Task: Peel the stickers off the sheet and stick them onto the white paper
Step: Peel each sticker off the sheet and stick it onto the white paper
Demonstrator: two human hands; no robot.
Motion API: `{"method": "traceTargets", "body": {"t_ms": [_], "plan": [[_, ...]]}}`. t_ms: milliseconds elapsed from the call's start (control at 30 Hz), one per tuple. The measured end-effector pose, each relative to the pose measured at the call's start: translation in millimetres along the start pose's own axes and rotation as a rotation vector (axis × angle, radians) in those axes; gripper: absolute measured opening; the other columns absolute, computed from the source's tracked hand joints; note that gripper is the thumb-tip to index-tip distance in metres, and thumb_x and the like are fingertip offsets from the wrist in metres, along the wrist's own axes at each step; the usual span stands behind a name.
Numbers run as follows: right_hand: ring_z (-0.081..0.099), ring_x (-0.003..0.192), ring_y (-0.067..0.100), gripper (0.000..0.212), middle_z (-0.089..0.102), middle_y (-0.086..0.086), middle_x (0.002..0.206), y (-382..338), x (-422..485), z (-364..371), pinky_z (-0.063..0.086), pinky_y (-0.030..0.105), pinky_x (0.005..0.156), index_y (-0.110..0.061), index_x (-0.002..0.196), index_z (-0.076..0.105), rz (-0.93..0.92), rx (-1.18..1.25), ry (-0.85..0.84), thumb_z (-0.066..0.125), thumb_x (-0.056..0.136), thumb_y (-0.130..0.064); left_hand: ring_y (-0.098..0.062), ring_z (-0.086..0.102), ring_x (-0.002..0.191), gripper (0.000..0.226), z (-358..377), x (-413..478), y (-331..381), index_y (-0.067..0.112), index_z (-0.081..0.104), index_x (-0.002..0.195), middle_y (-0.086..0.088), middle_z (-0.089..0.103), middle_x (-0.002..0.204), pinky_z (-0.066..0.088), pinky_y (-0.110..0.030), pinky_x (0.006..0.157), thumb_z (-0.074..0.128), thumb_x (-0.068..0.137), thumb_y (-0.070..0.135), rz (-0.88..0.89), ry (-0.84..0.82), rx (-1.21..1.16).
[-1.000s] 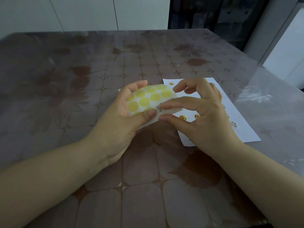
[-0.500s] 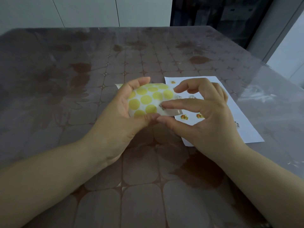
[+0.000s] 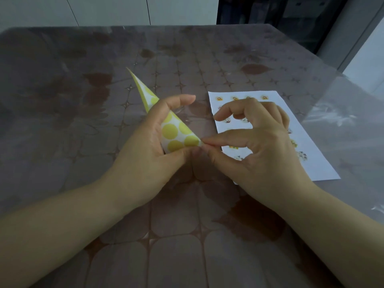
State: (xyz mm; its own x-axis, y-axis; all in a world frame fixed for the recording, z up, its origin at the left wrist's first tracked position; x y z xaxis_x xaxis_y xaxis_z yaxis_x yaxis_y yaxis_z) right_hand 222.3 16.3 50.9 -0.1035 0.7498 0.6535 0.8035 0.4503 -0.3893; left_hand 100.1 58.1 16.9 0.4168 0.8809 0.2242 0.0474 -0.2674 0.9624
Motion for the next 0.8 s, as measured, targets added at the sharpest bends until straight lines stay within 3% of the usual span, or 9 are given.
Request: {"method": "traceTargets", "body": {"t_ms": [67, 200, 300, 367, 467, 600, 700, 800], "plan": [[0.039, 0.097, 0.005, 0.019, 0.049, -0.014, 0.102, -2, 0, 0, 0.025, 0.03, 0.094, -0.032, 0.079, 0.075, -0.004, -0.013, -0.007, 0.059, 0.079, -0.042, -0.052, 0.056, 0.07, 0.063, 0, -1, -1, 0.04, 0.051, 0.122, -0.022, 0.059, 0.077, 0.05, -0.063, 0.062, 0.07, 0.072, 0.006, -0.011, -0.002, 0.0], [0.043, 0.093, 0.004, 0.006, 0.05, -0.021, 0.098, 9, -1, 1, 0.029, 0.027, 0.091, -0.043, 0.076, 0.069, 0.144, 0.092, -0.052, 0.064, 0.075, -0.045, -0.031, 0.062, 0.093, 0.063, -2, 0, -1, 0.039, 0.052, 0.12, 0.007, 0.06, 0.102, 0.052, -0.053, 0.087, 0.072, 0.07, 0.007, 0.02, 0.006, 0.089], [0.05, 0.095, -0.001, 0.011, 0.054, -0.02, 0.094, 24, -3, 1, 0.031, 0.008, 0.083, -0.044, 0.07, 0.067, 0.322, 0.289, -0.081, 0.074, 0.074, -0.037, -0.016, 0.062, 0.106, 0.056, -2, 0, -5, 0.038, 0.058, 0.114, 0.015, 0.06, 0.113, 0.049, -0.047, 0.096, 0.072, 0.069, 0.008, 0.016, -0.006, 0.087], [0.05, 0.093, -0.004, 0.012, 0.056, -0.016, 0.093, 31, -4, -2, 0.032, 0.002, 0.075, -0.042, 0.07, 0.068, 0.383, 0.34, -0.074, 0.073, 0.075, -0.032, -0.012, 0.061, 0.11, 0.05, -1, 0, -7, 0.037, 0.06, 0.11, 0.017, 0.062, 0.116, 0.047, -0.044, 0.099, 0.071, 0.069, 0.01, 0.001, -0.019, 0.107], [0.052, 0.083, -0.004, 0.011, 0.06, -0.014, 0.085, 33, -3, -6, 0.035, 0.004, 0.072, -0.041, 0.074, 0.068, 0.376, 0.332, -0.079, 0.072, 0.077, -0.031, -0.012, 0.061, 0.112, 0.046, -2, 1, -11, 0.034, 0.065, 0.108, 0.012, 0.065, 0.119, 0.045, -0.044, 0.101, 0.071, 0.068, 0.011, -0.035, -0.028, 0.09], [0.06, 0.068, 0.0, 0.004, 0.068, -0.009, 0.068, 26, -1, -7, 0.043, 0.008, 0.065, -0.026, 0.083, 0.072, 0.317, 0.392, -0.1, 0.069, 0.082, -0.024, -0.008, 0.062, 0.111, 0.047, -3, 0, -13, 0.036, 0.066, 0.111, 0.014, 0.066, 0.118, 0.046, -0.041, 0.1, 0.071, 0.068, 0.014, -0.05, -0.027, 0.131], [0.066, 0.068, 0.004, 0.007, 0.072, -0.011, 0.073, 28, -1, -6, 0.05, 0.016, 0.068, -0.027, 0.084, 0.069, 0.366, 0.51, -0.106, 0.069, 0.081, -0.02, -0.007, 0.061, 0.111, 0.048, -6, 0, -13, 0.041, 0.065, 0.11, 0.018, 0.065, 0.118, 0.046, -0.041, 0.1, 0.071, 0.069, 0.017, -0.047, -0.022, 0.156], [0.068, 0.071, 0.005, 0.011, 0.072, -0.014, 0.079, 38, 2, -25, 0.048, 0.01, 0.063, -0.026, 0.082, 0.07, 0.409, 0.483, -0.043, 0.071, 0.079, -0.016, -0.007, 0.061, 0.112, 0.046, -9, 1, -15, 0.039, 0.066, 0.109, 0.018, 0.065, 0.117, 0.045, -0.04, 0.101, 0.072, 0.068, 0.018, -0.05, -0.011, 0.16]]}}
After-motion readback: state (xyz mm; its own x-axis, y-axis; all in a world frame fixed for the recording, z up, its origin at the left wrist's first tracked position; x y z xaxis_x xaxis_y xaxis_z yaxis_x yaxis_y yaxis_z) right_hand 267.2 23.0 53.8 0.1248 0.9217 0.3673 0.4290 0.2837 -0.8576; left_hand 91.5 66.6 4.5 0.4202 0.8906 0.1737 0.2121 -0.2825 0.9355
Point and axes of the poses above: each hand's wrist, its own x-axis towards the middle knuckle, its own z-axis out of the palm, y = z × x, the point moved 9 cm from there along x, towards the middle knuckle
